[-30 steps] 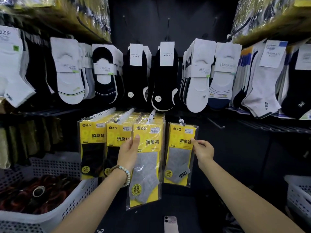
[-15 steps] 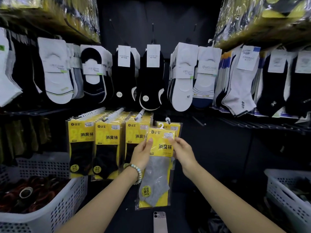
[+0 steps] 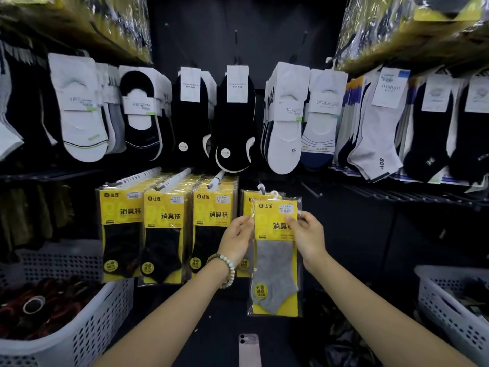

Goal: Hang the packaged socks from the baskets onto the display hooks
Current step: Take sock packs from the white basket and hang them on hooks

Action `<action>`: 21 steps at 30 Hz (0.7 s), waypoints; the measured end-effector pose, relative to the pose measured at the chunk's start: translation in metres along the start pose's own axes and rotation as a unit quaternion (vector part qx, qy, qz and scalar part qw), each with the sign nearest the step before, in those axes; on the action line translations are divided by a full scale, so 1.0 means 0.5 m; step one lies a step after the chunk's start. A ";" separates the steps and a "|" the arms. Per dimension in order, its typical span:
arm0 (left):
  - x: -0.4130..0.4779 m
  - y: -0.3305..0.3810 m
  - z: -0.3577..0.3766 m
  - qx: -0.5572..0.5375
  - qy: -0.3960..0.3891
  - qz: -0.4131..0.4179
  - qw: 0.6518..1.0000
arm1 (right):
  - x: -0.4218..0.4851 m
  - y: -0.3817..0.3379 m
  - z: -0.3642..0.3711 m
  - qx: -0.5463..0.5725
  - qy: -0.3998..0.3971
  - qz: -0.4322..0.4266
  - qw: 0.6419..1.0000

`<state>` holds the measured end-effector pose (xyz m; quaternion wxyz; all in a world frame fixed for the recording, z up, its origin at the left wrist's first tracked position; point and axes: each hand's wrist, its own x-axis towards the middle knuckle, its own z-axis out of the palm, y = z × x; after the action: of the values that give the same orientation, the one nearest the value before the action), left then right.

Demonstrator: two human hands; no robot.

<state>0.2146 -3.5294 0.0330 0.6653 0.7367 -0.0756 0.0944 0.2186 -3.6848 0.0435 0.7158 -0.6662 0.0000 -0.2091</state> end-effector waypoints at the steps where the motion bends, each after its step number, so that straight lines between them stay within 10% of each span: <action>1: 0.006 0.001 -0.002 -0.004 0.004 0.001 1.000 | 0.010 -0.004 0.006 -0.005 -0.007 -0.007 1.000; 21: 0.020 -0.085 -0.018 0.075 0.023 -0.007 0.997 | 0.057 0.107 0.029 -0.041 0.053 0.093 0.993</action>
<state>0.2341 -3.5159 -0.0049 0.6103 0.7828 -0.0482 0.1118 0.2647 -3.6780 0.0019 0.7035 -0.6799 0.1085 -0.1764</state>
